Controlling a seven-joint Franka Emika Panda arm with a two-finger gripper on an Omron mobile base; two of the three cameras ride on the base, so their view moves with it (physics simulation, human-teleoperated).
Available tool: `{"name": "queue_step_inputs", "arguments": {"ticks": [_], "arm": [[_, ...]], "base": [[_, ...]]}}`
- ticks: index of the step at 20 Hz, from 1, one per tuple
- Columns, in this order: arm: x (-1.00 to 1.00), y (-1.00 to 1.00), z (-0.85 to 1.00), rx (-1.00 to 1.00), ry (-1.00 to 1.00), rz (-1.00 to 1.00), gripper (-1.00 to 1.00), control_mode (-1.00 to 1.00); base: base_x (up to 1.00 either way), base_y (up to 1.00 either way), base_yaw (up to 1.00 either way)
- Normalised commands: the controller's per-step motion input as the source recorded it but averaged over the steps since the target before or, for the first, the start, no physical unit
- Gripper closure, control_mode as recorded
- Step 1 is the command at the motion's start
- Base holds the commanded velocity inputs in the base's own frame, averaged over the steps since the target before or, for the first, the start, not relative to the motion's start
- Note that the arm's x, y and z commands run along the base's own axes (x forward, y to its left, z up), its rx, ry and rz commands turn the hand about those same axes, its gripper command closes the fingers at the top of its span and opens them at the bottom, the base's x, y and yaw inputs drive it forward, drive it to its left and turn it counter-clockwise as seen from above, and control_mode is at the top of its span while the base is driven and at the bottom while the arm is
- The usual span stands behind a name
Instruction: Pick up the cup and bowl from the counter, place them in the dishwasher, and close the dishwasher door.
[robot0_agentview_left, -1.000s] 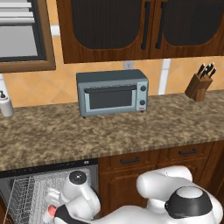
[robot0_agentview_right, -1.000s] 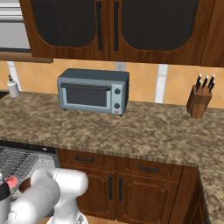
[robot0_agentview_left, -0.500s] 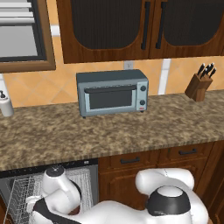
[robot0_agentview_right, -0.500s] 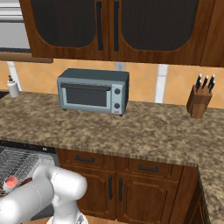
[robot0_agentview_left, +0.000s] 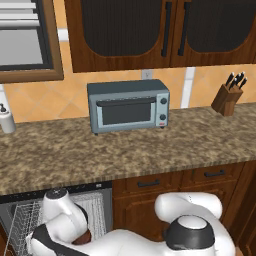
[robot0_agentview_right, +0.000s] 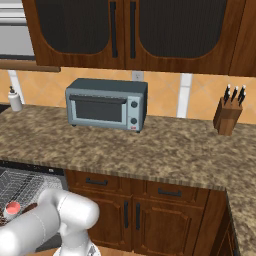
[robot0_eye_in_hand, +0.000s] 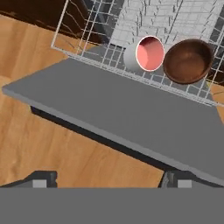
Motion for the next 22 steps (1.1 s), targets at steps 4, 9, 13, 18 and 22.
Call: {"name": "queue_step_inputs", "arguments": {"ticks": [4,9,13,18,22], "arm": [[-0.05,0.17,-0.03,-0.11,0.0,0.41,-1.0,-1.0],[-0.28,0.04,-0.19,-0.21,0.0,0.44,-1.0,-1.0],[-0.28,0.0,-0.12,-0.07,-0.04,0.34,-1.0,-1.0],[-0.3,0.07,-0.21,-0.1,-0.11,0.32,-1.0,-1.0],[-0.27,0.21,-0.53,-0.22,-0.14,0.42,-1.0,-1.0]], "base": [[0.0,0.0,0.0],[0.0,0.0,0.0],[0.0,0.0,0.0],[0.0,0.0,0.0],[0.0,0.0,0.0]]}}
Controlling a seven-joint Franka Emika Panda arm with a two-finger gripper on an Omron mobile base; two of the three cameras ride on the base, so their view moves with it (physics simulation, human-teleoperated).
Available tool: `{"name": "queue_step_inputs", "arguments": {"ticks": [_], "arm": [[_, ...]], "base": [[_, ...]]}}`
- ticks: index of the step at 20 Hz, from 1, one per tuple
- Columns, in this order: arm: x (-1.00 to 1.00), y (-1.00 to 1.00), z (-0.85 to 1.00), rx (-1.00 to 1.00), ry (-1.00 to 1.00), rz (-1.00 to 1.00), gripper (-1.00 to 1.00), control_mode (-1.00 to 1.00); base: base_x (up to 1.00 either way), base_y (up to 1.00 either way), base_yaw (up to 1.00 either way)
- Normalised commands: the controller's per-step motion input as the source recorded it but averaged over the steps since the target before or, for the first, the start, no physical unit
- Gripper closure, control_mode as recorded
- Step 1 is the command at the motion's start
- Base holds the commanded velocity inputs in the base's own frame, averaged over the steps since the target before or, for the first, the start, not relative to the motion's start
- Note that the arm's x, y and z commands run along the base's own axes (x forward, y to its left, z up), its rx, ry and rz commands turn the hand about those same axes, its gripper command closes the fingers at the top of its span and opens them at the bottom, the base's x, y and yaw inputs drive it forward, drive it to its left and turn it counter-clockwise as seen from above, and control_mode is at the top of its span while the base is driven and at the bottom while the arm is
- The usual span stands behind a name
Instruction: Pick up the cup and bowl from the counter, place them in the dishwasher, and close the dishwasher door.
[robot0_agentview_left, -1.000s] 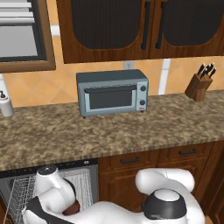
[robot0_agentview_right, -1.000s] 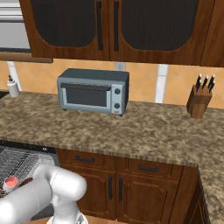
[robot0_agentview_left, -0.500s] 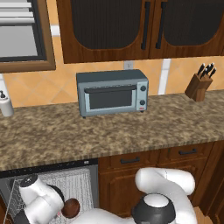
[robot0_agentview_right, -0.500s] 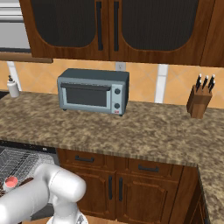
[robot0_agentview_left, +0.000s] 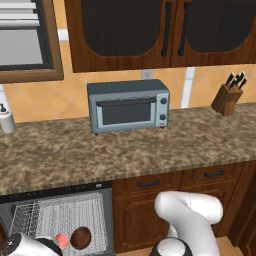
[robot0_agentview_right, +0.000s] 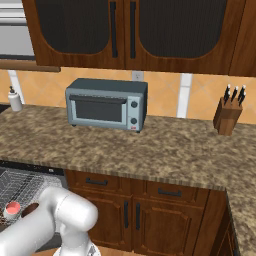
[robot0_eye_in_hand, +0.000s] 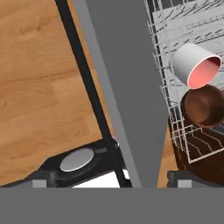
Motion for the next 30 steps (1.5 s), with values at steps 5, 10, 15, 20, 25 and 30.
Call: {"name": "queue_step_inputs", "arguments": {"ticks": [5,10,15,20,25,30], "arm": [[-0.09,0.0,-0.6,-0.14,-0.05,0.38,-1.0,-1.0],[0.0,0.07,-0.68,-0.15,0.0,0.35,-1.0,-1.0],[-0.01,0.32,-0.52,-0.2,-0.1,0.43,-1.0,-1.0],[-0.02,0.45,-0.4,-0.21,-0.19,0.45,-1.0,-1.0],[-0.2,0.39,-0.11,-0.2,-0.43,0.22,-1.0,-1.0],[-0.27,0.13,-0.46,-0.1,-0.34,0.1,-1.0,-1.0]], "base": [[0.0,0.0,0.0],[0.0,0.0,0.0],[0.0,0.0,0.0],[0.0,0.0,0.0],[0.0,0.0,0.0],[0.0,0.0,0.0]]}}
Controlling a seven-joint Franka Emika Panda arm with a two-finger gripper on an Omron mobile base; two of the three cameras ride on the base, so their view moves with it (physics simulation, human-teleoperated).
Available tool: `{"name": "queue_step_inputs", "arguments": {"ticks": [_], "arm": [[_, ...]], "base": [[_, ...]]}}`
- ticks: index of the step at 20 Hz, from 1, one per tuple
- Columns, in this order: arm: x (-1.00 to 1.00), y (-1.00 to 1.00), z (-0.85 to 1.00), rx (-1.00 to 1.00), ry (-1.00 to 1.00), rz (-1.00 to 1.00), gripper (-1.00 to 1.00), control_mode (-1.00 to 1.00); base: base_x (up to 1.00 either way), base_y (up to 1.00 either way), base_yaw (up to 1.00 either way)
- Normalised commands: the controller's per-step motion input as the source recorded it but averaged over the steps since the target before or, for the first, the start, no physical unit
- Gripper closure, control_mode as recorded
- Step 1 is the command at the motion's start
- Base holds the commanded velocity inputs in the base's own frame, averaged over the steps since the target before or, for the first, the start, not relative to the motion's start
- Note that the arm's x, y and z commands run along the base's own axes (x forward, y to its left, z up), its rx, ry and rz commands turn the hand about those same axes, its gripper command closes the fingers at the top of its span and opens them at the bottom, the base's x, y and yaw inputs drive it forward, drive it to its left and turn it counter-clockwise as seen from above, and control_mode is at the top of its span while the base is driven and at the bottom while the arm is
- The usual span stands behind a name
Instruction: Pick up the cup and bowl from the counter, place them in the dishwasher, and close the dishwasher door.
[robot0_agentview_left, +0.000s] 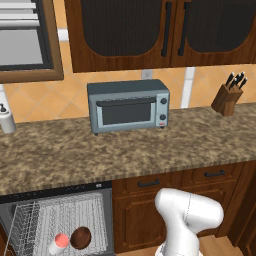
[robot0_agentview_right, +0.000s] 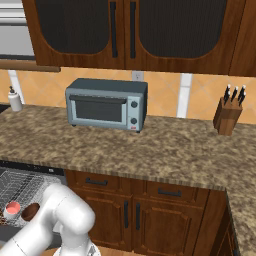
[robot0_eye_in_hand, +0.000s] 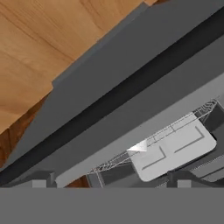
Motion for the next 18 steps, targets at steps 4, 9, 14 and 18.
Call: {"name": "queue_step_inputs", "arguments": {"ticks": [4,9,14,18], "arm": [[-0.25,0.0,-0.37,-0.02,-0.09,0.07,-1.0,-1.0],[-0.03,0.0,-0.68,0.0,-0.08,0.11,-1.0,-1.0],[0.08,-0.01,-0.64,0.0,-0.24,0.11,-1.0,-1.0],[0.2,-0.19,-0.87,0.0,-0.26,0.06,-1.0,-1.0]], "base": [[0.0,0.0,0.0],[0.0,0.0,0.0],[0.0,0.0,0.0],[0.0,0.0,0.0]]}}
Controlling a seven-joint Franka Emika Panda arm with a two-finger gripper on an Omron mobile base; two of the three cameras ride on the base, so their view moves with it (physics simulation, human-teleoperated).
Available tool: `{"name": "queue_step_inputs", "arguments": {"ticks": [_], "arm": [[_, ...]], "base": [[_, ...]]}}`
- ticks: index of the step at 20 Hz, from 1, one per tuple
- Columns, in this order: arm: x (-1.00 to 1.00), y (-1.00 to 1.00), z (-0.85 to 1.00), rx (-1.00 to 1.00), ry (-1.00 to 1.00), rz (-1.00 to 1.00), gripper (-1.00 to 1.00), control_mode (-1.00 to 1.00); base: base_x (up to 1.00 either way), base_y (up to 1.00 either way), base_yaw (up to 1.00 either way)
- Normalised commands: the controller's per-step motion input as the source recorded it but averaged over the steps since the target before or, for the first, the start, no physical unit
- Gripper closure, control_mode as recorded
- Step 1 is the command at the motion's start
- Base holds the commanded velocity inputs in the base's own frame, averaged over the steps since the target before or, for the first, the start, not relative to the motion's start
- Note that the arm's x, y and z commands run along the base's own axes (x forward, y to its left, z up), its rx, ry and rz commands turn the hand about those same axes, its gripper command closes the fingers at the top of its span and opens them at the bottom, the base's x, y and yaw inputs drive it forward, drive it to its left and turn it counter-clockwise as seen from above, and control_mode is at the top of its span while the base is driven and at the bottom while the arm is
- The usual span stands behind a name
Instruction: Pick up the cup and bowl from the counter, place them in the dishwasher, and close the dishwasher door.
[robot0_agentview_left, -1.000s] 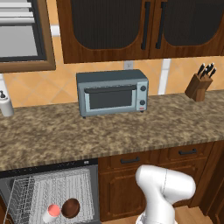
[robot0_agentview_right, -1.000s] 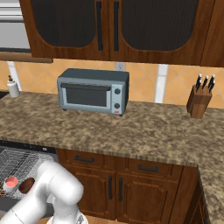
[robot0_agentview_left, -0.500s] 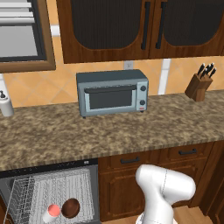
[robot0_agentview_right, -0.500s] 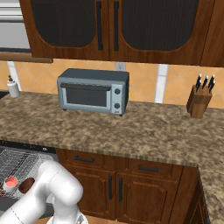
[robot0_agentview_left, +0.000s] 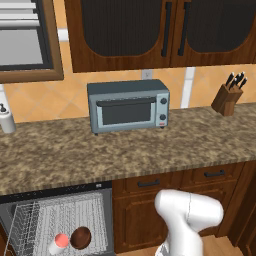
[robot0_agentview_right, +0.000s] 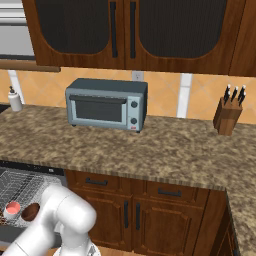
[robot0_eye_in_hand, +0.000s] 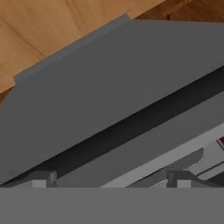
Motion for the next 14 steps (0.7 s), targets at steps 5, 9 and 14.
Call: {"name": "queue_step_inputs", "arguments": {"ticks": [5,9,14], "arm": [[0.06,-0.26,-1.0,0.05,-0.25,0.03,-1.0,-1.0],[0.0,-0.14,-0.9,0.02,-0.24,0.04,-1.0,-1.0],[0.01,-0.03,-0.48,0.01,-0.27,0.07,-1.0,-1.0]], "base": [[0.0,0.0,0.0],[0.0,0.0,0.0],[0.0,0.0,0.0]]}}
